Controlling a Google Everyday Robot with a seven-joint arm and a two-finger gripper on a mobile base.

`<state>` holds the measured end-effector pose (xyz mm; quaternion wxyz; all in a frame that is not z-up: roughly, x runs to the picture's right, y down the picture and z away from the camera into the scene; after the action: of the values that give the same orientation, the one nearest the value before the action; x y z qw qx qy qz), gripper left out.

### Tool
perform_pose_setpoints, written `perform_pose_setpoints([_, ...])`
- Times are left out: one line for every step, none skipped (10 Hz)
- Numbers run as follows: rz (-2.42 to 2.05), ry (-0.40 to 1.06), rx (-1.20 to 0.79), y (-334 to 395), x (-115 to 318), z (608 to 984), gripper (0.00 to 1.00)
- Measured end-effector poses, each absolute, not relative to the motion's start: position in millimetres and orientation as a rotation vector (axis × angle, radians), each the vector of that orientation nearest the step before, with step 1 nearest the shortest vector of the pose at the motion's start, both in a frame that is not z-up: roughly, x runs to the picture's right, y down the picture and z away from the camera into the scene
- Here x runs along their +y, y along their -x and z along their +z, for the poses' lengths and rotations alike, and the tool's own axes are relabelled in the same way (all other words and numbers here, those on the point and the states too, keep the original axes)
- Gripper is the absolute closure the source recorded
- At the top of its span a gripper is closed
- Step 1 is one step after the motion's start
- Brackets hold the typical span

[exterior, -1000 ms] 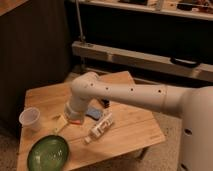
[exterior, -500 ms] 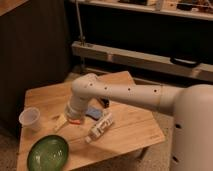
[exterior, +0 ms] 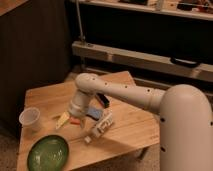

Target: Pick up the ceramic bowl

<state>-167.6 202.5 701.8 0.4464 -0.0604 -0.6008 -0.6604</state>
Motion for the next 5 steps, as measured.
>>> perform_pose_setpoints([-1.645, 0.133, -1.509, 166.4, 209.0, 699.5, 0.20])
perform_pose_setpoints([-1.662, 0.119, -1.525, 170.2, 213.8, 697.9, 0.24])
perform_pose_setpoints([-1.691, 0.106, -1.534, 178.8, 218.0, 697.0, 0.34])
perform_pose_setpoints([-1.730, 0.098, -1.531, 187.6, 223.1, 695.5, 0.43])
perform_pose_setpoints([-1.766, 0.093, -1.513, 193.9, 226.2, 694.0, 0.46])
